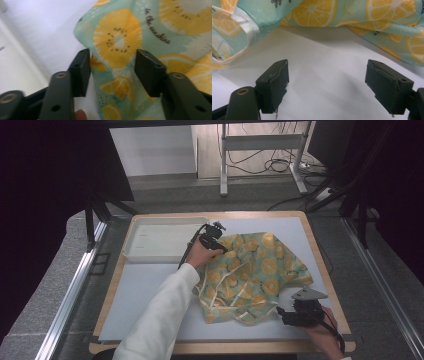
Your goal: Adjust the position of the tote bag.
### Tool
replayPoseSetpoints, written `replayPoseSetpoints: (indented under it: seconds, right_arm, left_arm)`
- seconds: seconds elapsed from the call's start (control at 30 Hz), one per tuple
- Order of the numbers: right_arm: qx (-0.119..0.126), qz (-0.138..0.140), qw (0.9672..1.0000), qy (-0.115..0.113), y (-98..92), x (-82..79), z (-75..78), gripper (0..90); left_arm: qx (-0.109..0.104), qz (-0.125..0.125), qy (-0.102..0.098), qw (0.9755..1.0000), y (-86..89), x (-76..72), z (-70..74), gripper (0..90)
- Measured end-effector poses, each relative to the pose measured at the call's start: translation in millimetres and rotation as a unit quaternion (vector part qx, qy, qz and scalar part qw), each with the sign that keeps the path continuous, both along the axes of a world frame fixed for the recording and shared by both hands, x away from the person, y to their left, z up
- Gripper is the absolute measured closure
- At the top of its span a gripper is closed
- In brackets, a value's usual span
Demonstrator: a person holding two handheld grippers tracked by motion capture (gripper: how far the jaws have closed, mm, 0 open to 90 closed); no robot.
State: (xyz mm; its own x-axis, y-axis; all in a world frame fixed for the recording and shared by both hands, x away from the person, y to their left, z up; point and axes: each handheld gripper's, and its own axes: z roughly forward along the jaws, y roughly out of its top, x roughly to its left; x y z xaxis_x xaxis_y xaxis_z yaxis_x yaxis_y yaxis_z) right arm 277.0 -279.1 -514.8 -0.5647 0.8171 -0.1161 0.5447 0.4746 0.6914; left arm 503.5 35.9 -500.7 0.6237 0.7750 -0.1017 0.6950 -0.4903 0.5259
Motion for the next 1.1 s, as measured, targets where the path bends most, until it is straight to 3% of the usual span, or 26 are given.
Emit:
replayPoseSetpoints:
  seconds: [0.13, 0.23, 0.37, 0.63, 0.87, 1.1]
  right_arm:
    - [0.000, -0.001, 1.0000, -0.001, -0.1, -0.3, 0.3, 19.6]
    - [0.000, -0.001, 1.0000, -0.001, -0.9, -0.1, 0.3, 19.6]
    - [-0.001, -0.001, 1.0000, -0.001, -0.7, 0.1, 0.0, 19.6]
    - [-0.004, -0.002, 1.0000, -0.001, -1.2, 0.4, -0.4, 19.6]
    - [-0.007, -0.002, 1.0000, -0.001, -1.5, 0.7, -0.9, 19.6]
    - [-0.007, -0.003, 1.0000, 0.001, -2.2, 0.5, -0.3, 19.6]
  left_arm:
    - [0.007, -0.004, -0.002, 1.0000, -2.8, -0.1, -2.0, 61.9]
    - [0.006, -0.006, -0.006, 0.9999, -2.8, -0.3, -3.0, 75.2]
    - [0.001, -0.009, -0.007, 0.9999, -1.9, -1.0, -2.3, 82.2]
    - [-0.017, -0.009, -0.018, 0.9997, 3.7, -3.6, 4.6, 88.0]
    - [-0.047, -0.012, -0.042, 0.9980, 12.9, -10.2, 21.8, 89.1]
    - [-0.046, -0.020, -0.052, 0.9974, 14.1, -15.6, 29.1, 89.0]
